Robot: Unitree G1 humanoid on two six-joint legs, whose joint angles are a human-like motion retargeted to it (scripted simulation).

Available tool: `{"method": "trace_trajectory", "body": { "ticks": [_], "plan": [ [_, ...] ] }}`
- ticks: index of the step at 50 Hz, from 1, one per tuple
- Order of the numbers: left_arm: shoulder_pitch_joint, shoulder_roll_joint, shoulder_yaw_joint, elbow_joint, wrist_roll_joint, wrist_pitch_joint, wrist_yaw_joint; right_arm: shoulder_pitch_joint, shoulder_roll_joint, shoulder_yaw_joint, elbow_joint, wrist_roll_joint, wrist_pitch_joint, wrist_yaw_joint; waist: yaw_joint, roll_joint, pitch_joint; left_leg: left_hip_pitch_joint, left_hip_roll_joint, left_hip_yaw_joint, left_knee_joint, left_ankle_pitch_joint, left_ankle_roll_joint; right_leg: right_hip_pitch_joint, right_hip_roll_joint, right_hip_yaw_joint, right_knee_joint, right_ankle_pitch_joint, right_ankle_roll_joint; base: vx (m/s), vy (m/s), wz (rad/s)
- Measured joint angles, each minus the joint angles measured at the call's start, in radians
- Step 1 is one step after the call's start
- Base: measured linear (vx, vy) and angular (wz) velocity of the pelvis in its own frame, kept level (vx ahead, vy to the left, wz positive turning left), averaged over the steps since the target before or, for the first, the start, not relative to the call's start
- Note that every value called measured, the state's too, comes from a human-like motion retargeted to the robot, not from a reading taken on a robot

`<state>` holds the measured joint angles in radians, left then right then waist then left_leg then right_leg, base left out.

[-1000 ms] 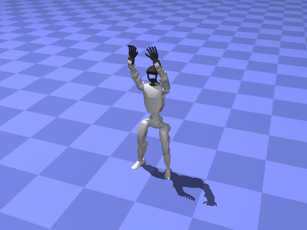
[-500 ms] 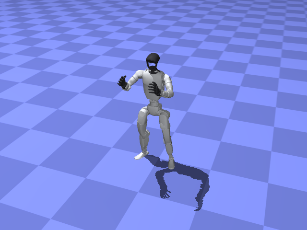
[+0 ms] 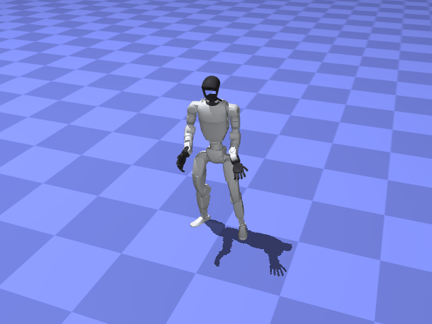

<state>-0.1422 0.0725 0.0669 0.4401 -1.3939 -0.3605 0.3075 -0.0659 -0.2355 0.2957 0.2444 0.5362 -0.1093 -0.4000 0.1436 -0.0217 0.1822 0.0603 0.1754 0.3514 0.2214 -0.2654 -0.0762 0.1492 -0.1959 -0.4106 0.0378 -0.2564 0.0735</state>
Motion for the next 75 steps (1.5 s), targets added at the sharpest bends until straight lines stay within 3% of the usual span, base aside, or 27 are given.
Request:
{"method": "trace_trajectory", "body": {
  "ticks": [3, 7, 11, 17, 20, 23, 25, 27, 29, 33, 38, 41, 44, 48, 50, 55, 60, 64, 68, 70, 75],
  "plan": [
    [-0.075, 0.131, -0.001, -0.094, 0.385, 0.013, 0.150, -0.032, -0.031, -0.004, -0.011, -0.026, -0.005, 0.021, -0.007, 0.007, 0.006, -0.006, 0.001, -0.001, -0.002, 0.007, -0.002, -0.007, 0.002, 0.004, -0.002, 0.006, 0.002, -0.11, -0.01, -0.02],
    [-0.189, 0.316, -0.023, -0.256, 0.910, 0.137, 0.314, -0.089, -0.065, -0.018, -0.015, -0.113, -0.011, 0.024, -0.019, 0.011, 0.018, -0.019, 0.000, 0.005, -0.012, 0.021, -0.004, -0.030, 0.003, 0.017, -0.004, 0.019, 0.007, -0.13, 0.00, -0.10],
    [-0.299, 0.466, -0.070, -0.427, 1.252, 0.252, 0.333, -0.147, -0.080, -0.015, -0.017, -0.167, -0.015, 0.034, -0.035, 0.008, 0.033, -0.038, -0.003, 0.027, -0.034, 0.042, -0.006, -0.073, 0.004, 0.042, -0.007, 0.037, 0.016, -0.14, 0.00, -0.24],
    [-0.453, 0.608, -0.174, -0.555, 1.612, 0.362, 0.296, -0.213, -0.067, 0.040, -0.006, -0.217, -0.022, 0.040, -0.083, -0.014, 0.065, -0.053, -0.011, 0.076, -0.095, 0.080, -0.018, -0.138, 0.009, 0.082, -0.029, 0.074, 0.048, -0.14, 0.00, -0.35],
    [-0.564, 0.613, -0.316, -0.432, 1.732, 0.409, 0.320, -0.225, -0.052, 0.092, 0.011, -0.223, -0.032, 0.028, -0.123, -0.026, 0.077, -0.052, -0.017, 0.090, -0.127, 0.096, -0.026, -0.148, 0.013, 0.083, -0.051, 0.093, 0.075, -0.10, 0.01, -0.16],
    [-0.731, 0.552, -0.552, 0.005, 1.829, 0.448, 0.336, -0.234, -0.035, 0.138, 0.049, -0.200, -0.050, 0.009, -0.165, -0.033, 0.086, -0.049, -0.023, 0.089, -0.151, 0.106, -0.026, -0.142, 0.015, 0.071, -0.076, 0.109, 0.096, -0.07, 0.03, 0.03],
    [-0.809, 0.486, -0.690, 0.374, 1.891, 0.459, 0.236, -0.235, -0.026, 0.163, 0.073, -0.176, -0.053, 0.017, -0.195, -0.036, 0.089, -0.047, -0.024, 0.089, -0.159, 0.108, -0.028, -0.138, 0.017, 0.065, -0.086, 0.115, 0.101, 0.00, 0.00, 0.00],
    [-0.812, 0.446, -0.736, 0.619, 1.895, 0.449, 0.127, -0.226, -0.020, 0.178, 0.075, -0.163, -0.046, 0.039, -0.219, -0.038, 0.087, -0.044, -0.022, 0.097, -0.158, 0.108, -0.035, -0.138, 0.020, 0.072, -0.089, 0.118, 0.096, 0.00, 0.01, -0.14],
    [-0.777, 0.474, -0.693, 0.677, 1.850, 0.440, 0.156, -0.209, -0.018, 0.176, 0.058, -0.168, -0.048, 0.046, -0.228, -0.040, 0.090, -0.037, -0.019, 0.118, -0.151, 0.104, -0.042, -0.142, 0.022, 0.092, -0.090, 0.122, 0.088, 0.01, 0.02, -0.49],
    [-0.666, 0.658, -0.502, 0.405, 1.807, 0.407, 0.319, -0.146, -0.028, 0.132, 0.000, -0.190, -0.074, 0.047, -0.190, -0.048, 0.103, -0.013, -0.013, 0.179, -0.129, 0.089, -0.046, -0.151, 0.025, 0.159, -0.090, 0.129, 0.076, 0.03, -0.01, -0.77],
    [-0.662, 0.784, -0.401, 0.066, 1.737, 0.412, 0.455, -0.070, -0.068, 0.081, -0.007, -0.169, -0.058, 0.017, -0.108, -0.057, 0.117, 0.001, -0.014, 0.221, -0.100, 0.072, -0.024, -0.153, 0.021, 0.207, -0.098, 0.139, 0.089, 0.02, -0.01, -0.44],
    [-0.690, 0.758, -0.364, -0.033, 1.754, 0.417, 0.491, -0.051, -0.098, 0.059, 0.010, -0.170, -0.047, 0.010, -0.097, -0.060, 0.124, -0.006, -0.016, 0.210, -0.083, 0.064, -0.009, -0.146, 0.015, 0.198, -0.099, 0.140, 0.099, 0.00, 0.01, 0.09],
    [-0.695, 0.669, -0.410, 0.008, 1.748, 0.420, 0.467, -0.054, -0.121, 0.058, 0.027, -0.168, -0.044, 0.007, -0.119, -0.057, 0.125, -0.017, -0.019, 0.185, -0.077, 0.060, -0.003, -0.141, 0.008, 0.174, -0.092, 0.134, 0.100, -0.02, 0.04, 0.42],
    [-0.670, 0.568, -0.587, 0.240, 1.777, 0.430, 0.189, -0.086, -0.122, 0.085, 0.044, -0.151, -0.027, 0.028, -0.166, -0.055, 0.120, -0.023, -0.021, 0.160, -0.087, 0.061, -0.013, -0.144, 0.005, 0.150, -0.073, 0.120, 0.088, -0.01, 0.03, 0.27],
    [-0.634, 0.544, -0.606, 0.298, 1.771, 0.430, 0.077, -0.107, -0.110, 0.088, 0.041, -0.150, -0.016, 0.052, -0.181, -0.057, 0.122, -0.020, -0.020, 0.162, -0.096, 0.064, -0.025, -0.151, 0.006, 0.154, -0.061, 0.114, 0.078, 0.00, 0.00, 0.00],
    [-0.534, 0.609, -0.388, 0.044, 1.747, 0.392, 0.172, -0.124, -0.062, 0.046, 0.007, -0.174, -0.037, 0.060, -0.160, -0.066, 0.152, 0.005, -0.019, 0.201, -0.122, 0.071, -0.039, -0.166, 0.015, 0.193, -0.053, 0.116, 0.059, -0.02, 0.01, -0.35],
    [-0.610, 0.647, -0.332, -0.144, 1.767, 0.433, 0.320, -0.109, -0.029, 0.047, 0.013, -0.162, -0.036, 0.025, -0.125, -0.072, 0.166, 0.009, -0.026, 0.212, -0.131, 0.073, -0.023, -0.161, 0.015, 0.202, -0.078, 0.133, 0.071, -0.01, 0.00, -0.11],
    [-0.688, 0.579, -0.413, 0.003, 1.779, 0.442, 0.371, -0.117, -0.015, 0.067, 0.049, -0.156, -0.042, 0.009, -0.144, -0.073, 0.158, -0.003, -0.032, 0.186, -0.127, 0.069, -0.012, -0.147, 0.008, 0.172, -0.090, 0.136, 0.084, 0.00, 0.03, 0.32],
    [-0.727, 0.495, -0.596, 0.348, 1.754, 0.442, 0.159, -0.135, 0.000, 0.103, 0.087, -0.111, -0.029, 0.041, -0.187, -0.070, 0.139, -0.013, -0.033, 0.160, -0.125, 0.066, -0.017, -0.144, 0.003, 0.146, -0.078, 0.127, 0.080, 0.02, 0.04, 0.33],
    [-0.716, 0.488, -0.632, 0.410, 1.771, 0.436, 0.140, -0.136, 0.007, 0.107, 0.088, -0.099, -0.029, 0.052, -0.195, -0.070, 0.134, -0.011, -0.033, 0.159, -0.127, 0.066, -0.023, -0.148, 0.002, 0.146, -0.068, 0.122, 0.075, 0.00, 0.00, 0.00],
    [-0.712, 0.612, -0.483, 0.149, 1.796, 0.410, 0.293, -0.121, -0.002, 0.071, 0.057, -0.124, -0.051, 0.049, -0.159, -0.063, 0.145, 0.004, -0.032, 0.185, -0.123, 0.060, -0.022, -0.160, 0.002, 0.177, -0.048, 0.121, 0.063, 0.02, 0.01, -0.22]
  ]
}}
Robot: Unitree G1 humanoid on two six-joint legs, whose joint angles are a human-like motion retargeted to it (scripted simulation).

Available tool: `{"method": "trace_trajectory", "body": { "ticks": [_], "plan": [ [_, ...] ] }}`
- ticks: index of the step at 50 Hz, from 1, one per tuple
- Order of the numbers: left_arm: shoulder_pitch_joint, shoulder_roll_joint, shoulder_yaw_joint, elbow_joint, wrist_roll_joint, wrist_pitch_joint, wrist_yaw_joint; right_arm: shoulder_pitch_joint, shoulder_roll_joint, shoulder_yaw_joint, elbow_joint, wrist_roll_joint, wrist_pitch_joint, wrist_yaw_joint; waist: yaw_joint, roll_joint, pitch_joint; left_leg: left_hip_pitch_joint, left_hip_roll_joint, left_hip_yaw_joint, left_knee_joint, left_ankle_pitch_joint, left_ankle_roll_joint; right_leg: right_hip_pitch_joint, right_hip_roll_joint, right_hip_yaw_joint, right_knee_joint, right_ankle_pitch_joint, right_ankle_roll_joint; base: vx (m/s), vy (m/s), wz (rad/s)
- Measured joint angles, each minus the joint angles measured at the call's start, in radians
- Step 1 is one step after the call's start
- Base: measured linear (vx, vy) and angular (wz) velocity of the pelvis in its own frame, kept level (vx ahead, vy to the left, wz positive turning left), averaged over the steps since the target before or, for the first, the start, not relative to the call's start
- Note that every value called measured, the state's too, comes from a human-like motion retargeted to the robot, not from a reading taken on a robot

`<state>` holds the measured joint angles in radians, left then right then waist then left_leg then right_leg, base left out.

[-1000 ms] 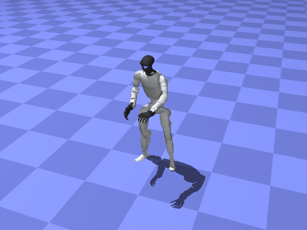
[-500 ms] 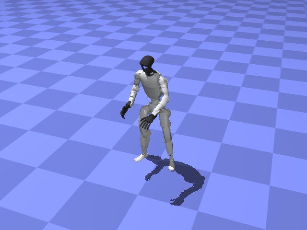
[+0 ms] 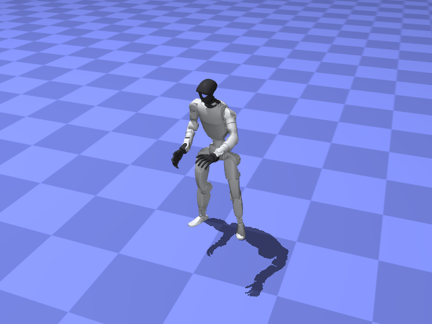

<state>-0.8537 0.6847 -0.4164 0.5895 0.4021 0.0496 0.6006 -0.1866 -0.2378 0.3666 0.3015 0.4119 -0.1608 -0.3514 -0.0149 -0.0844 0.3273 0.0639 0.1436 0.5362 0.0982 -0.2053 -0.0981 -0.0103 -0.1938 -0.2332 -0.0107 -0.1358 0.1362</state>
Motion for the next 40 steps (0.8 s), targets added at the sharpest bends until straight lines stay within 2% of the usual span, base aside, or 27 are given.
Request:
{"method": "trace_trajectory", "body": {
  "ticks": [4, 7, 8, 10, 12, 13, 14, 15, 17, 20, 23, 27, 30, 32, 36, 37, 38, 39, 40],
  "plan": [
    [-0.080, 0.064, 0.070, -0.210, -0.027, 0.031, 0.054, 0.017, -0.023, -0.011, -0.002, 0.019, 0.018, 0.004, 0.028, 0.006, -0.002, -0.002, -0.003, 0.006, 0.014, -0.007, 0.013, -0.002, -0.005, 0.010, 0.002, 0.003, 0.003, 0.01, 0.00, -0.06],
    [-0.129, 0.027, 0.096, -0.261, -0.056, 0.027, 0.081, 0.023, -0.037, -0.023, 0.007, 0.023, 0.026, 0.018, 0.024, 0.006, -0.009, -0.016, -0.003, -0.007, 0.041, -0.019, 0.020, -0.005, -0.016, -0.006, 0.020, -0.005, 0.016, 0.02, 0.03, 0.19],
    [-0.133, -0.003, 0.087, -0.242, -0.063, 0.016, 0.064, 0.037, -0.040, -0.032, 0.006, 0.021, 0.018, 0.029, 0.017, 0.005, -0.016, -0.030, 0.006, -0.013, 0.082, -0.038, 0.029, -0.025, -0.028, -0.020, 0.083, -0.034, 0.039, 0.03, 0.05, 0.42],
    [-0.160, -0.057, 0.045, -0.135, -0.089, 0.022, 0.033, 0.013, -0.045, -0.018, 0.026, 0.036, 0.018, 0.001, -0.001, 0.010, -0.020, -0.036, -0.008, -0.035, 0.053, -0.022, 0.016, 0.000, -0.024, -0.030, 0.015, -0.006, 0.015, -0.02, 0.05, 0.42],
    [-0.169, -0.125, -0.048, 0.052, -0.123, 0.023, -0.075, -0.007, -0.041, 0.006, 0.051, 0.059, 0.017, -0.017, -0.027, 0.010, -0.023, -0.042, -0.010, -0.052, 0.054, -0.021, 0.006, 0.005, -0.030, -0.049, 0.021, -0.011, 0.016, 0.00, 0.06, 0.43],
    [-0.156, -0.168, -0.092, 0.144, -0.153, 0.005, -0.138, -0.004, -0.034, 0.013, 0.060, 0.065, 0.014, -0.012, -0.040, 0.007, -0.032, -0.056, -0.001, -0.055, 0.087, -0.037, 0.005, -0.021, -0.041, -0.061, 0.089, -0.040, 0.032, 0.02, 0.07, 0.35],
    [-0.134, -0.203, -0.102, 0.200, -0.210, -0.013, -0.146, -0.022, -0.028, 0.027, 0.072, 0.066, 0.017, -0.036, -0.051, 0.008, -0.031, -0.056, -0.004, -0.060, 0.074, -0.030, -0.008, -0.016, -0.038, -0.062, 0.071, -0.033, 0.022, -0.01, 0.06, 0.21],
    [-0.108, -0.234, -0.095, 0.238, -0.280, -0.031, -0.127, -0.052, -0.021, 0.044, 0.087, 0.064, 0.024, -0.073, -0.060, 0.011, -0.024, -0.050, -0.013, -0.064, 0.039, -0.011, -0.028, 0.004, -0.028, -0.059, 0.011, -0.008, -0.002, -0.04, 0.06, 0.03],
    [0.004, -0.288, -0.006, 0.201, -0.437, -0.099, 0.012, -0.082, -0.003, 0.048, 0.087, 0.031, 0.018, -0.136, -0.069, 0.011, -0.007, -0.039, -0.014, -0.057, 0.025, -0.007, -0.047, 0.002, -0.027, -0.052, 0.014, -0.009, -0.011, -0.01, 0.06, -0.15],
    [0.221, -0.397, 0.170, 0.024, -0.744, -0.237, 0.162, -0.078, 0.033, 0.022, 0.041, 0.001, 0.010, -0.228, -0.060, 0.017, 0.019, -0.042, 0.007, -0.040, 0.076, -0.039, -0.062, 0.005, -0.022, -0.039, 0.025, -0.020, -0.026, 0.04, 0.04, -0.22],
    [0.399, -0.519, 0.227, -0.158, -1.156, -0.350, 0.149, -0.047, 0.073, 0.015, -0.032, 0.024, 0.021, -0.342, -0.009, 0.016, 0.039, -0.043, 0.005, -0.026, 0.087, -0.053, -0.045, 0.001, -0.026, -0.027, 0.019, -0.025, -0.028, 0.06, 0.04, -0.21],
    [0.601, -0.614, 0.170, -0.383, -1.687, -0.462, 0.032, -0.048, 0.069, 0.082, -0.145, -0.089, 0.073, -0.414, 0.059, 0.001, 0.039, -0.039, -0.035, -0.023, 0.028, -0.032, -0.018, -0.008, -0.047, -0.029, -0.002, -0.024, -0.011, 0.07, 0.05, -0.03],
    [0.752, -0.606, 0.126, -0.538, -1.753, -0.486, -0.082, -0.067, 0.029, 0.130, -0.255, -0.243, 0.090, -0.332, 0.072, -0.008, 0.010, -0.048, -0.040, -0.041, 0.045, -0.046, -0.017, 0.002, -0.057, -0.049, 0.001, -0.034, -0.006, 0.12, 0.06, 0.31],
    [0.820, -0.636, 0.120, -0.693, -1.909, -0.531, -0.060, -0.101, 0.010, 0.150, -0.334, -0.320, 0.112, -0.296, 0.080, -0.010, -0.019, -0.052, -0.043, -0.052, 0.054, -0.054, -0.012, 0.005, -0.064, -0.059, 0.009, -0.041, -0.011, 0.15, 0.08, 0.33],
    [0.807, -0.600, 0.102, -0.908, -1.880, -0.552, -0.067, -0.207, -0.047, 0.162, -0.495, -0.459, 0.119, -0.276, 0.111, -0.001, -0.094, -0.046, -0.045, -0.072, 0.068, -0.069, -0.004, 0.017, -0.074, -0.074, 0.041, -0.056, -0.024, 0.17, 0.09, 0.26],
    [0.766, -0.570, 0.111, -0.933, -1.771, -0.545, -0.052, -0.244, -0.068, 0.154, -0.534, -0.495, 0.114, -0.278, 0.121, 0.003, -0.112, -0.041, -0.045, -0.078, 0.074, -0.073, -0.003, 0.024, -0.076, -0.079, 0.050, -0.060, -0.028, 0.19, 0.09, 0.30],
    [0.700, -0.503, 0.147, -0.918, -1.503, -0.525, -0.034, -0.288, -0.101, 0.136, -0.573, -0.536, 0.091, -0.274, 0.126, 0.010, -0.129, -0.034, -0.041, -0.088, 0.084, -0.079, -0.008, 0.039, -0.076, -0.087, 0.059, -0.065, -0.031, 0.19, 0.09, 0.29],
    [0.641, -0.484, 0.148, -0.956, -1.427, -0.513, -0.029, -0.337, -0.120, 0.124, -0.606, -0.570, 0.092, -0.273, 0.135, 0.012, -0.150, -0.029, -0.043, -0.092, 0.089, -0.081, -0.004, 0.046, -0.080, -0.091, 0.066, -0.066, -0.033, 0.19, 0.10, 0.23],
    [0.586, -0.489, 0.132, -1.022, -1.449, -0.505, -0.031, -0.390, -0.133, 0.116, -0.637, -0.599, 0.104, -0.275, 0.145, 0.012, -0.172, -0.027, -0.047, -0.093, 0.093, -0.082, 0.003, 0.049, -0.087, -0.092, 0.071, -0.067, -0.034, 0.19, 0.11, 0.17]
  ]
}}
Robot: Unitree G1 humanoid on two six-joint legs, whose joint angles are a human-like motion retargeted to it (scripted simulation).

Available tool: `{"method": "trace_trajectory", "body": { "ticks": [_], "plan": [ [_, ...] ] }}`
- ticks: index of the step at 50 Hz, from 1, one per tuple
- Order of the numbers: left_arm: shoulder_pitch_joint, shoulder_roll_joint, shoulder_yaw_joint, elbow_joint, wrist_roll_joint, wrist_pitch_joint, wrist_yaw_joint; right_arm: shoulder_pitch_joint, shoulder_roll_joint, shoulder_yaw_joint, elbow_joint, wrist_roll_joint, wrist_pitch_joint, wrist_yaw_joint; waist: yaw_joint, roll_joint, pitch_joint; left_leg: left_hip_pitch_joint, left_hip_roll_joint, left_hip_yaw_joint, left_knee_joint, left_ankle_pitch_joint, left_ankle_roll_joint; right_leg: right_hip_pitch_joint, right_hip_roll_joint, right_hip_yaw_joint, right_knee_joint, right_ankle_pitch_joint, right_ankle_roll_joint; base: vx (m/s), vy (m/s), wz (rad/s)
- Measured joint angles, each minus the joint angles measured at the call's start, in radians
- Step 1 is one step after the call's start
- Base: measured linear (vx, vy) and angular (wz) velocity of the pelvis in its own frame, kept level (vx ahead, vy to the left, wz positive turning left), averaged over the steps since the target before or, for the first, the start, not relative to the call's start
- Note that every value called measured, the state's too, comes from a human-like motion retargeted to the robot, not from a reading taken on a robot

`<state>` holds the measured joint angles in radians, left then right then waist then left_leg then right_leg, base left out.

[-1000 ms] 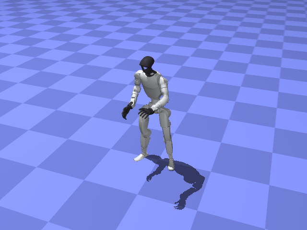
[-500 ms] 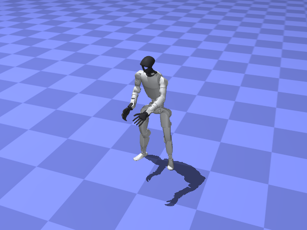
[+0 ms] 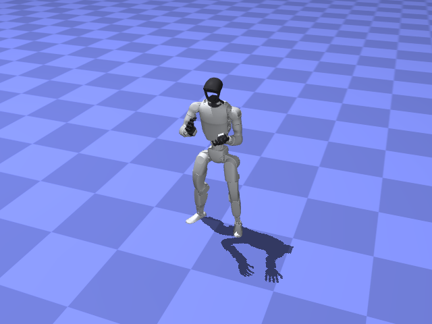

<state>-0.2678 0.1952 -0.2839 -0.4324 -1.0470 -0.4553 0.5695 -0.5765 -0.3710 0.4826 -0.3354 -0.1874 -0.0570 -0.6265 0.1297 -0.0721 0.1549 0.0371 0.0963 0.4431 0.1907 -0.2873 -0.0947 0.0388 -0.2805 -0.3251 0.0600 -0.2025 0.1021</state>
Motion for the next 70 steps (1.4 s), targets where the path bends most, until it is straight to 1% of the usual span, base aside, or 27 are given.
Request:
{"method": "trace_trajectory", "body": {
  "ticks": [2, 3, 4, 8, 11, 15, 18, 20, 21, 22, 23, 25, 27, 28, 30, 32, 35, 40, 44, 49, 52, 55, 57, 60, 63, 65, 70],
  "plan": [
    [-0.152, 0.065, 0.038, -0.027, 0.193, 0.004, 0.049, -0.120, -0.063, -0.033, -0.055, -0.067, 0.000, 0.000, 0.007, 0.008, -0.043, 0.005, -0.001, -0.008, 0.019, -0.004, 0.000, 0.018, -0.007, -0.011, 0.007, 0.001, -0.002, 0.19, 0.11, 0.19],
    [-0.225, 0.047, 0.006, -0.098, 0.111, -0.004, 0.077, -0.192, -0.081, -0.037, -0.074, -0.105, 0.026, -0.009, 0.008, 0.009, -0.056, 0.006, -0.003, -0.009, 0.030, -0.005, 0.005, 0.026, -0.012, -0.017, 0.007, 0.004, -0.003, 0.18, 0.11, 0.18],
    [-0.302, 0.066, 0.001, -0.128, 0.134, 0.000, 0.094, -0.263, -0.113, -0.044, -0.092, -0.142, 0.041, -0.016, 0.008, 0.013, -0.072, 0.007, -0.003, -0.010, 0.041, -0.005, 0.005, 0.035, -0.015, -0.022, 0.008, 0.007, -0.004, 0.18, 0.11, 0.16],
    [-0.620, 0.223, 0.024, -0.139, 0.461, 0.048, 0.189, -0.565, -0.269, -0.052, -0.123, -0.298, 0.090, -0.054, -0.001, 0.039, -0.122, 0.010, 0.003, -0.009, 0.076, 0.000, -0.003, 0.056, -0.019, -0.036, 0.009, 0.036, -0.004, 0.16, 0.10, 0.05],
    [-0.847, 0.379, 0.017, -0.094, 0.764, 0.133, 0.287, -0.790, -0.387, -0.025, -0.090, -0.409, 0.136, -0.097, -0.007, 0.058, -0.150, 0.013, 0.007, -0.001, 0.078, 0.017, -0.003, 0.048, -0.019, -0.031, 0.017, 0.070, -0.002, 0.12, 0.08, -0.15],
    [-1.163, 0.635, -0.033, 0.047, 1.226, 0.309, 0.386, -1.132, -0.543, 0.094, 0.026, -0.523, 0.189, -0.185, -0.019, 0.082, -0.178, -0.002, 0.011, 0.011, 0.067, 0.051, -0.005, 0.003, -0.017, -0.011, 0.034, 0.126, 0.005, 0.06, 0.07, -0.22],
    [-1.532, 0.789, -0.230, 0.268, 1.542, 0.444, 0.606, -1.543, -0.577, 0.357, 0.295, -0.577, 0.243, -0.395, -0.039, 0.108, -0.191, -0.033, 0.013, 0.014, 0.059, 0.083, -0.023, -0.041, -0.016, -0.001, 0.038, 0.175, 0.024, 0.00, 0.07, -0.08],
    [-1.873, 0.800, -0.486, 0.566, 1.618, 0.523, 0.764, -1.852, -0.507, 0.619, 0.635, -0.515, 0.268, -0.526, -0.048, 0.128, -0.199, -0.058, 0.013, 0.014, 0.053, 0.108, -0.041, -0.066, -0.016, -0.001, 0.031, 0.211, 0.043, -0.02, 0.07, 0.05],
    [-2.041, 0.749, -0.638, 0.803, 1.567, 0.536, 0.764, -1.962, -0.437, 0.742, 0.856, -0.435, 0.253, -0.502, -0.051, 0.133, -0.201, -0.069, 0.012, 0.013, 0.049, 0.122, -0.047, -0.075, -0.017, -0.003, 0.025, 0.231, 0.051, -0.03, 0.07, 0.11],
    [-2.187, 0.686, -0.783, 1.049, 1.501, 0.539, 0.717, -2.050, -0.366, 0.843, 1.075, -0.358, 0.234, -0.432, -0.058, 0.134, -0.206, -0.079, 0.010, 0.011, 0.044, 0.137, -0.051, -0.083, -0.017, -0.005, 0.018, 0.251, 0.059, -0.03, 0.06, 0.16],
    [-2.291, 0.601, -0.916, 1.313, 1.407, 0.522, 0.573, -2.090, -0.289, 0.899, 1.288, -0.288, 0.209, -0.269, -0.072, 0.130, -0.213, -0.086, 0.008, 0.008, 0.037, 0.154, -0.053, -0.088, -0.019, -0.010, 0.009, 0.273, 0.065, -0.02, 0.06, 0.17],
    [-2.406, 0.451, -1.071, 1.757, 1.259, 0.457, 0.099, -2.139, -0.168, 0.917, 1.592, -0.030, 0.104, 0.065, -0.090, 0.138, -0.219, -0.095, 0.006, 0.001, 0.023, 0.189, -0.072, -0.095, -0.018, -0.016, 0.000, 0.308, 0.081, 0.00, 0.00, 0.00],
    [-2.452, 0.356, -1.061, 1.910, 1.123, 0.444, -0.174, -2.160, -0.139, 0.889, 1.735, 0.048, 0.142, 0.228, -0.060, 0.126, -0.209, -0.084, 0.004, -0.003, 0.002, 0.225, -0.097, -0.088, -0.015, -0.019, -0.011, 0.349, 0.094, 0.00, 0.00, 0.00],
    [-2.460, 0.353, -1.084, 1.899, 1.072, 0.436, -0.161, -2.167, -0.142, 0.888, 1.738, 0.095, 0.144, 0.202, -0.055, 0.126, -0.202, -0.078, 0.003, -0.005, -0.006, 0.240, -0.105, -0.085, -0.013, -0.018, -0.015, 0.365, 0.096, 0.00, 0.00, 0.00],
    [-2.455, 0.340, -1.116, 1.829, 1.113, 0.413, -0.050, -2.149, -0.188, 0.905, 1.679, 0.117, 0.131, 0.122, -0.051, 0.106, -0.199, -0.061, 0.002, -0.009, -0.012, 0.254, -0.122, -0.072, -0.013, -0.013, -0.016, 0.381, 0.104, 0.00, 0.00, 0.00],
    [-2.393, 0.411, -1.116, 1.724, 1.181, 0.406, 0.021, -2.111, -0.202, 0.917, 1.609, 0.077, 0.120, 0.155, -0.019, 0.135, -0.207, -0.049, 0.004, -0.004, -0.012, 0.260, -0.126, -0.064, -0.012, -0.004, -0.018, 0.396, 0.103, 0.00, 0.00, 0.00],
    [-2.352, 0.431, -1.116, 1.709, 1.178, 0.437, -0.051, -2.083, -0.200, 0.915, 1.613, 0.155, 0.140, 0.235, 0.015, 0.141, -0.202, -0.040, 0.005, 0.006, 0.008, 0.237, -0.121, -0.054, -0.016, 0.008, -0.011, 0.376, 0.106, 0.00, 0.00, 0.00],
    [-2.311, 0.436, -1.116, 1.704, 1.013, 0.453, -0.068, -2.026, -0.223, 0.867, 1.609, 0.297, 0.131, 0.168, 0.015, 0.111, -0.173, -0.038, -0.003, 0.018, 0.037, 0.165, -0.086, -0.038, -0.028, 0.000, -0.012, 0.292, 0.105, -0.02, -0.01, -0.02],
    [-2.210, 0.495, -1.079, 1.584, 0.915, 0.439, -0.095, -1.904, -0.278, 0.790, 1.506, 0.348, 0.102, 0.192, -0.016, 0.085, -0.158, -0.040, -0.012, 0.015, 0.046, 0.108, -0.066, -0.022, -0.033, -0.036, -0.020, 0.222, 0.088, -0.09, -0.02, 0.06],
    [-1.955, 0.590, -0.871, 1.340, 0.856, 0.407, -0.068, -1.651, -0.364, 0.613, 1.282, 0.432, 0.050, 0.213, -0.032, 0.080, -0.122, -0.046, -0.014, 0.005, 0.059, 0.057, -0.059, -0.003, -0.032, -0.079, -0.025, 0.157, 0.054, -0.12, -0.02, 0.17],
    [-1.679, 0.608, -0.652, 1.170, 0.760, 0.373, -0.061, -1.375, -0.397, 0.420, 1.071, 0.508, 0.017, 0.200, -0.037, 0.078, -0.098, -0.045, -0.015, -0.001, 0.057, 0.042, -0.053, 0.005, -0.029, -0.086, -0.027, 0.136, 0.036, -0.14, -0.03, 0.11],
    [-1.323, 0.616, -0.410, 1.011, 0.612, 0.326, -0.130, -1.018, -0.313, 0.186, 0.873, 0.552, -0.012, 0.195, -0.076, 0.058, -0.078, -0.036, -0.016, -0.003, 0.040, 0.039, -0.045, 0.007, -0.024, -0.082, -0.027, 0.121, 0.011, -0.14, -0.04, -0.01],
    [-1.135, 0.495, -0.249, 0.968, 0.534, 0.297, -0.163, -0.821, -0.292, 0.080, 0.794, 0.555, -0.024, 0.219, -0.044, 0.052, -0.028, -0.032, -0.022, -0.003, 0.027, 0.037, -0.039, 0.006, -0.025, -0.083, -0.031, 0.118, 0.014, -0.15, -0.03, -0.05],
    [-0.806, 0.316, -0.021, 0.919, 0.403, 0.285, -0.215, -0.485, -0.168, -0.064, 0.720, 0.541, -0.017, 0.217, -0.034, 0.056, -0.001, -0.032, -0.027, -0.003, 0.012, 0.031, -0.031, 0.000, -0.024, -0.086, -0.036, 0.109, 0.007, -0.13, -0.02, -0.05],
    [-0.549, 0.130, 0.134, 0.906, 0.160, 0.260, -0.264, -0.234, -0.001, -0.149, 0.718, 0.590, -0.009, 0.177, -0.042, 0.059, 0.050, -0.032, -0.031, 0.000, -0.003, 0.027, -0.029, -0.009, -0.023, -0.083, -0.039, 0.097, 0.000, -0.12, -0.01, -0.05],
    [-0.398, 0.020, 0.193, 0.900, -0.025, 0.229, -0.303, -0.104, 0.102, -0.185, 0.730, 0.635, -0.018, 0.152, -0.052, 0.064, 0.083, -0.032, -0.034, 0.003, -0.015, 0.025, -0.030, -0.016, -0.023, -0.079, -0.039, 0.088, -0.002, -0.11, -0.01, -0.10],
    [-0.081, -0.165, 0.217, 0.912, -0.482, 0.145, -0.367, 0.120, 0.265, -0.236, 0.749, 0.787, -0.059, 0.138, -0.078, 0.073, 0.138, -0.032, -0.040, 0.017, -0.043, 0.029, -0.038, -0.036, -0.024, -0.064, -0.036, 0.070, 0.001, -0.08, -0.01, -0.11]
  ]
}}
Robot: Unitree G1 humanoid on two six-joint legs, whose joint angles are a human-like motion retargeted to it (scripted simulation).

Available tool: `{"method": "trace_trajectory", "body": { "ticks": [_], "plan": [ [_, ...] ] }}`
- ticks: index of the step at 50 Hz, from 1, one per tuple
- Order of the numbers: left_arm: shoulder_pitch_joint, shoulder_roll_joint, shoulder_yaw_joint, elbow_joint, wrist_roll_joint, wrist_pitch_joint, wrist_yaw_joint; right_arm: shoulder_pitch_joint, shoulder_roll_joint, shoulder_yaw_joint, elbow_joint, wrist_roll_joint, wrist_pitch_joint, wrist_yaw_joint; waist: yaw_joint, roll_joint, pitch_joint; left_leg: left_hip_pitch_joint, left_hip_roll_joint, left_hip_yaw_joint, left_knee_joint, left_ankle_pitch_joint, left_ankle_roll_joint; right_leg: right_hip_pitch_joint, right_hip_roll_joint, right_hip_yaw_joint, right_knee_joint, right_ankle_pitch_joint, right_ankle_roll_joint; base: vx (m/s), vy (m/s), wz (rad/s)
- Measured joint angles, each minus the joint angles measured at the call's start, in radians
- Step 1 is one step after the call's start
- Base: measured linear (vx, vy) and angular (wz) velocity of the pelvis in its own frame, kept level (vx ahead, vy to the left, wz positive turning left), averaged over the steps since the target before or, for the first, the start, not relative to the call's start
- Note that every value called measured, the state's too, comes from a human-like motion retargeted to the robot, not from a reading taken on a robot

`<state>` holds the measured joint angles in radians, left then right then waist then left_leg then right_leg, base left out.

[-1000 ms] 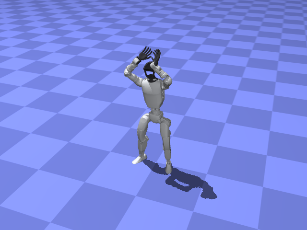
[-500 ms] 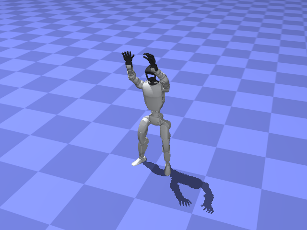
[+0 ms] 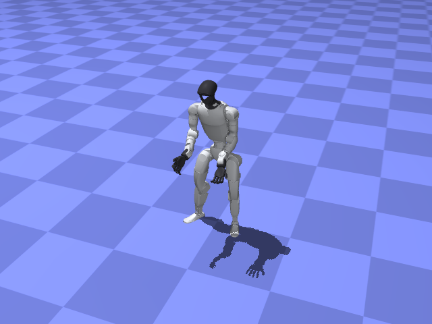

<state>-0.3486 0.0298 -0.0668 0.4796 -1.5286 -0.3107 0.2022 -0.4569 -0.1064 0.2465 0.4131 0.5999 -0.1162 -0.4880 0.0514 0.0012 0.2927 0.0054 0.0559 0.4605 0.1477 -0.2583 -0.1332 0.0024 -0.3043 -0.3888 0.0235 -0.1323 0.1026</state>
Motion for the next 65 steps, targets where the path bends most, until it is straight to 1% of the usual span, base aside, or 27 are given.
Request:
{"method": "trace_trajectory", "body": {
  "ticks": [2, 3, 7, 10, 14, 16, 18, 20, 23, 25, 27, 30, 33, 35, 37, 40, 42, 45, 48, 50, 52, 55, 57, 58, 61, 63, 65],
  "plan": [
    [0.109, -0.028, 0.011, 0.010, -0.051, -0.022, -0.001, 0.080, 0.032, -0.025, -0.002, 0.064, -0.026, 0.008, -0.007, 0.009, 0.006, -0.007, 0.019, -0.002, 0.040, -0.022, -0.009, 0.005, 0.006, 0.000, 0.006, -0.007, -0.003, 0.00, 0.00, 0.00],
    [0.141, -0.040, 0.027, 0.013, -0.086, -0.032, 0.017, 0.104, 0.042, -0.041, 0.000, 0.097, -0.037, 0.002, 0.000, 0.008, 0.009, -0.002, 0.008, 0.005, 0.011, -0.007, -0.004, -0.003, 0.004, 0.005, 0.003, -0.005, -0.001, 0.00, 0.00, 0.00],
    [0.218, -0.029, 0.115, 0.026, -0.128, -0.045, 0.053, 0.201, 0.060, -0.123, -0.003, 0.222, -0.090, -0.010, 0.027, 0.012, 0.003, 0.005, 0.006, 0.004, 0.001, 0.001, 0.006, 0.001, 0.003, 0.002, 0.007, -0.017, -0.005, 0.00, 0.00, 0.00],
    [0.195, 0.010, 0.210, 0.032, -0.144, -0.074, 0.080, 0.248, 0.052, -0.168, 0.001, 0.263, -0.119, -0.031, 0.048, 0.014, -0.020, 0.003, 0.013, -0.010, 0.016, -0.003, 0.009, 0.013, 0.007, -0.013, 0.013, -0.040, -0.010, 0.00, -0.05, 0.25],
    [0.070, 0.094, 0.357, -0.013, -0.150, -0.143, 0.095, 0.261, 0.038, -0.201, 0.007, 0.279, -0.143, -0.049, 0.056, 0.018, -0.061, 0.000, 0.027, -0.039, 0.032, -0.005, 0.005, 0.033, 0.016, -0.038, 0.027, -0.075, -0.021, 0.01, -0.07, 0.38],
    [-0.005, 0.160, 0.395, -0.064, -0.096, -0.177, 0.106, 0.249, 0.027, -0.208, 0.006, 0.269, -0.147, -0.050, 0.051, 0.022, -0.079, -0.001, 0.033, -0.054, 0.036, -0.005, 0.002, 0.041, 0.022, -0.050, 0.035, -0.085, -0.025, 0.01, -0.09, 0.37],
    [-0.081, 0.243, 0.395, -0.129, 0.032, -0.209, 0.136, 0.234, 0.011, -0.205, 0.000, 0.247, -0.147, -0.046, 0.045, 0.027, -0.094, 0.000, 0.039, -0.066, 0.037, -0.003, -0.003, 0.048, 0.027, -0.059, 0.041, -0.087, -0.028, 0.01, -0.09, 0.30],
    [-0.158, 0.332, 0.360, -0.206, 0.201, -0.290, 0.208, 0.221, -0.011, -0.191, -0.008, 0.214, -0.158, -0.041, 0.041, 0.030, -0.106, 0.004, 0.044, -0.074, 0.035, 0.001, -0.008, 0.054, 0.031, -0.067, 0.044, -0.084, -0.026, 0.00, -0.09, 0.20],
    [-0.312, 0.467, 0.291, -0.309, 0.635, -0.162, 0.364, 0.202, -0.039, -0.175, -0.024, 0.153, -0.126, 0.000, 0.043, 0.030, -0.120, 0.006, 0.050, -0.078, 0.032, 0.007, -0.008, 0.057, 0.037, -0.072, 0.042, -0.074, -0.025, 0.00, -0.10, 0.05],
    [-0.405, 0.557, 0.232, -0.349, 0.958, -0.030, 0.447, 0.198, -0.059, -0.167, -0.036, 0.117, -0.112, 0.028, 0.046, 0.029, -0.128, 0.007, 0.054, -0.076, 0.030, 0.011, -0.007, 0.058, 0.041, -0.072, 0.037, -0.067, -0.023, 0.00, -0.09, -0.05],
    [-0.493, 0.617, 0.154, -0.381, 1.224, 0.099, 0.485, 0.198, -0.078, -0.157, -0.050, 0.079, -0.105, 0.047, 0.046, 0.028, -0.133, 0.007, 0.056, -0.075, 0.029, 0.015, -0.004, 0.058, 0.044, -0.072, 0.032, -0.062, -0.019, -0.01, -0.09, -0.05],
    [-0.602, 0.661, 0.004, -0.400, 1.520, 0.240, 0.478, 0.201, -0.110, -0.138, -0.070, 0.026, -0.102, 0.060, 0.035, 0.029, -0.137, 0.002, 0.058, -0.077, 0.028, 0.022, 0.003, 0.059, 0.048, -0.078, 0.024, -0.057, -0.010, -0.02, -0.08, 0.04],
    [-0.681, 0.632, -0.190, -0.355, 1.685, 0.312, 0.410, 0.186, -0.134, -0.112, -0.068, -0.023, -0.095, 0.053, 0.004, 0.032, -0.130, -0.008, 0.059, -0.090, 0.026, 0.030, 0.011, 0.059, 0.051, -0.093, 0.018, -0.054, -0.002, -0.03, -0.07, 0.20],
    [-0.699, 0.596, -0.326, -0.268, 1.749, 0.335, 0.339, 0.164, -0.139, -0.088, -0.051, -0.048, -0.088, 0.036, -0.033, 0.037, -0.124, -0.016, 0.060, -0.101, 0.024, 0.036, 0.013, 0.060, 0.053, -0.105, 0.017, -0.053, -0.001, -0.04, -0.06, 0.28],
    [-0.684, 0.572, -0.448, -0.130, 1.805, 0.357, 0.224, 0.135, -0.131, -0.062, -0.026, -0.059, -0.071, 0.027, -0.084, 0.043, -0.119, -0.020, 0.064, -0.110, 0.019, 0.043, 0.009, 0.058, 0.057, -0.113, 0.021, -0.053, -0.006, -0.03, -0.06, 0.22],
    [-0.615, 0.573, -0.535, 0.046, 1.871, 0.373, 0.058, 0.101, -0.103, -0.046, -0.008, -0.072, -0.041, 0.035, -0.160, 0.047, -0.111, -0.018, 0.074, -0.107, 0.008, 0.053, -0.007, 0.048, 0.066, -0.109, 0.033, -0.056, -0.020, -0.02, -0.07, -0.05],
    [-0.548, 0.612, -0.480, 0.042, 1.879, 0.360, 0.095, 0.103, -0.091, -0.059, -0.028, -0.091, -0.043, 0.042, -0.180, 0.045, -0.103, -0.008, 0.082, -0.089, -0.002, 0.058, -0.016, 0.035, 0.071, -0.088, 0.045, -0.060, -0.029, -0.01, -0.08, -0.43],
    [-0.496, 0.696, -0.347, -0.078, 1.857, 0.340, 0.182, 0.140, -0.100, -0.078, -0.070, -0.098, -0.060, 0.064, -0.162, 0.041, -0.094, 0.012, 0.091, -0.049, -0.014, 0.064, -0.017, 0.015, 0.079, -0.047, 0.058, -0.065, -0.034, 0.00, -0.10, -0.63],
    [-0.567, 0.745, -0.276, -0.188, 1.813, 0.369, 0.247, 0.192, -0.131, -0.073, -0.079, -0.049, -0.062, 0.078, -0.112, 0.035, -0.093, 0.019, 0.095, -0.022, -0.015, 0.064, 0.004, 0.006, 0.085, -0.020, 0.052, -0.063, -0.026, 0.00, -0.10, -0.46],
    [-0.650, 0.741, -0.253, -0.231, 1.788, 0.390, 0.294, 0.215, -0.150, -0.071, -0.068, -0.013, -0.060, 0.079, -0.087, 0.029, -0.093, 0.016, 0.095, -0.018, -0.009, 0.063, 0.021, 0.008, 0.087, -0.019, 0.039, -0.059, -0.013, -0.01, -0.08, -0.09],
    [-0.724, 0.703, -0.234, -0.258, 1.758, 0.391, 0.323, 0.222, -0.160, -0.079, -0.058, 0.003, -0.060, 0.078, -0.080, 0.024, -0.091, 0.006, 0.094, -0.029, -0.001, 0.061, 0.035, 0.017, 0.088, -0.032, 0.022, -0.054, 0.003, -0.02, -0.07, 0.23],
    [-0.768, 0.615, -0.259, -0.267, 1.722, 0.371, 0.347, 0.211, -0.160, -0.085, -0.053, 0.011, -0.071, 0.069, -0.101, 0.026, -0.086, -0.010, 0.093, -0.057, 0.003, 0.062, 0.047, 0.034, 0.091, -0.066, -0.004, -0.045, 0.025, -0.02, -0.04, 0.46],
    [-0.735, 0.563, -0.342, -0.221, 1.739, 0.365, 0.333, 0.192, -0.149, -0.073, -0.046, 0.013, -0.076, 0.059, -0.130, 0.032, -0.086, -0.017, 0.093, -0.076, -0.002, 0.065, 0.047, 0.044, 0.096, -0.088, -0.015, -0.041, 0.032, -0.01, -0.03, 0.48],
    [-0.707, 0.544, -0.396, -0.177, 1.760, 0.369, 0.302, 0.181, -0.141, -0.063, -0.040, 0.013, -0.075, 0.055, -0.147, 0.035, -0.088, -0.018, 0.093, -0.083, -0.006, 0.066, 0.046, 0.047, 0.098, -0.096, -0.019, -0.041, 0.033, 0.00, -0.02, 0.36],
    [-0.602, 0.515, -0.521, -0.023, 1.840, 0.380, 0.117, 0.148, -0.111, -0.045, -0.027, 0.000, -0.062, 0.055, -0.185, 0.038, -0.093, -0.014, 0.098, -0.088, -0.018, 0.069, 0.035, 0.048, 0.104, -0.102, -0.017, -0.045, 0.030, 0.00, -0.01, 0.09],
    [-0.528, 0.524, -0.528, 0.013, 1.870, 0.371, 0.064, 0.136, -0.091, -0.044, -0.034, -0.016, -0.059, 0.056, -0.193, 0.035, -0.095, -0.006, 0.102, -0.077, -0.026, 0.070, 0.025, 0.042, 0.107, -0.091, -0.009, -0.050, 0.025, 0.01, -0.03, -0.25],
    [-0.471, 0.568, -0.477, -0.037, 1.867, 0.356, 0.121, 0.135, -0.082, -0.049, -0.054, -0.033, -0.065, 0.050, -0.182, 0.033, -0.094, 0.004, 0.105, -0.058, -0.031, 0.070, 0.019, 0.032, 0.108, -0.071, 0.002, -0.055, 0.021, 0.00, -0.03, -0.43]
  ]
}}
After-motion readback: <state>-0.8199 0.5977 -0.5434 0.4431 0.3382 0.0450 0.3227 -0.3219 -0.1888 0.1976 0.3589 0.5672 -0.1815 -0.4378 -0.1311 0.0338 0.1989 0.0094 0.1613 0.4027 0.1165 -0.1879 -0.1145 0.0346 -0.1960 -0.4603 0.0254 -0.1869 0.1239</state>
